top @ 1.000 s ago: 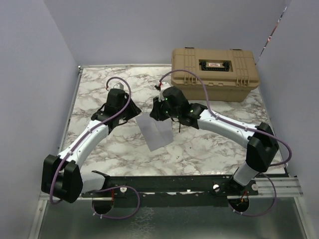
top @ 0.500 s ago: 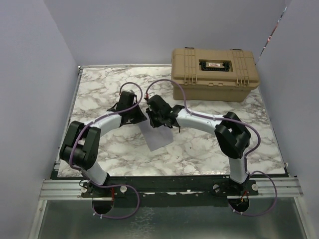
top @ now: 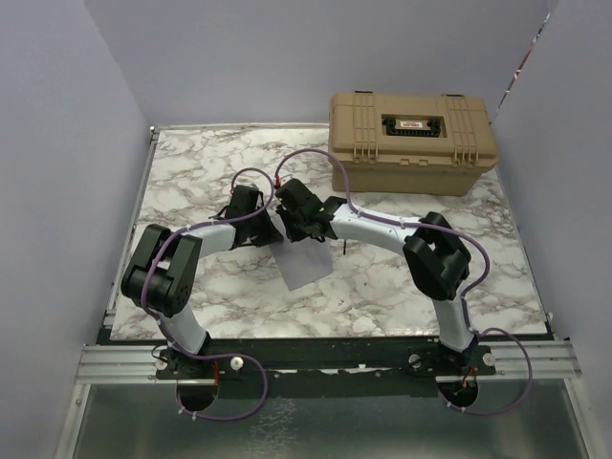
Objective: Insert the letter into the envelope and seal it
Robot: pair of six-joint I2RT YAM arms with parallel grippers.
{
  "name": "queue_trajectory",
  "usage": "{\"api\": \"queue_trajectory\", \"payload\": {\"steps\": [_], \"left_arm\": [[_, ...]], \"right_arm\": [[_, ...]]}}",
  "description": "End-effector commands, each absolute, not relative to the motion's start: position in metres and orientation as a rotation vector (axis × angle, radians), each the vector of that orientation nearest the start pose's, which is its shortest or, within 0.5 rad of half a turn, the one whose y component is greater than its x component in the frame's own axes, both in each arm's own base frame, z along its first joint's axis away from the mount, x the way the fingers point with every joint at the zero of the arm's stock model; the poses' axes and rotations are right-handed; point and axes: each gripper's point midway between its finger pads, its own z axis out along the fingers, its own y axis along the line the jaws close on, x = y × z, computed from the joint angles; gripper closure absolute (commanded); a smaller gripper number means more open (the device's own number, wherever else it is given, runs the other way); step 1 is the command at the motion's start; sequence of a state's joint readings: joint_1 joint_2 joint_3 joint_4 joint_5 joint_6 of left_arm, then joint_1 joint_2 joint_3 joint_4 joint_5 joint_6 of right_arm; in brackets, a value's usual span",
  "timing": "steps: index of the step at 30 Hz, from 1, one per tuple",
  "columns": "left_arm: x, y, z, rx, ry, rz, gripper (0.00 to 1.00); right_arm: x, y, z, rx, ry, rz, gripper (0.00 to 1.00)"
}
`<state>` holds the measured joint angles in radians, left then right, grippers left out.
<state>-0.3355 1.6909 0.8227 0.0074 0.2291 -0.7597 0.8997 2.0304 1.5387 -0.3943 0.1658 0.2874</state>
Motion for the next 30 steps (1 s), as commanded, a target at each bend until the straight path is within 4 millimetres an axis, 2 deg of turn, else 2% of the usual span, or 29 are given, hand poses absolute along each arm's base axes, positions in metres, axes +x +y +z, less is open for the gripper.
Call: {"api": "queue_trajectory", "payload": {"steps": [1, 5, 10, 14, 21, 30], "left_arm": [[0.337, -0.186, 0.010, -0.532, 2.554, -0.712, 1.00], [0.316, -0.176, -0.014, -0.622, 2.638, -0.635, 1.00], [0.302, -0.170, -0.030, -0.683, 2.690, -0.595, 1.00], [0.299, -0.165, -0.035, -0.713, 2.701, -0.564, 1.00], [0.292, -0.161, -0.042, -0.753, 2.718, -0.543, 1.00], [0.290, -0.160, -0.048, -0.817, 2.722, -0.530, 1.00]], "right_arm": [[0.337, 0.390, 0.055, -0.683, 2.393, 0.259, 1.00], [0.340, 0.391, 0.049, -0.667, 2.417, 0.235, 1.00], [0.338, 0.387, 0.041, -0.656, 2.450, 0.209, 1.00], [0.336, 0.383, 0.031, -0.651, 2.478, 0.183, 1.00], [0.336, 0.373, 0.026, -0.644, 2.486, 0.128, 1.00], [0.309, 0.359, 0.012, -0.803, 2.492, 0.169, 1.00]]}}
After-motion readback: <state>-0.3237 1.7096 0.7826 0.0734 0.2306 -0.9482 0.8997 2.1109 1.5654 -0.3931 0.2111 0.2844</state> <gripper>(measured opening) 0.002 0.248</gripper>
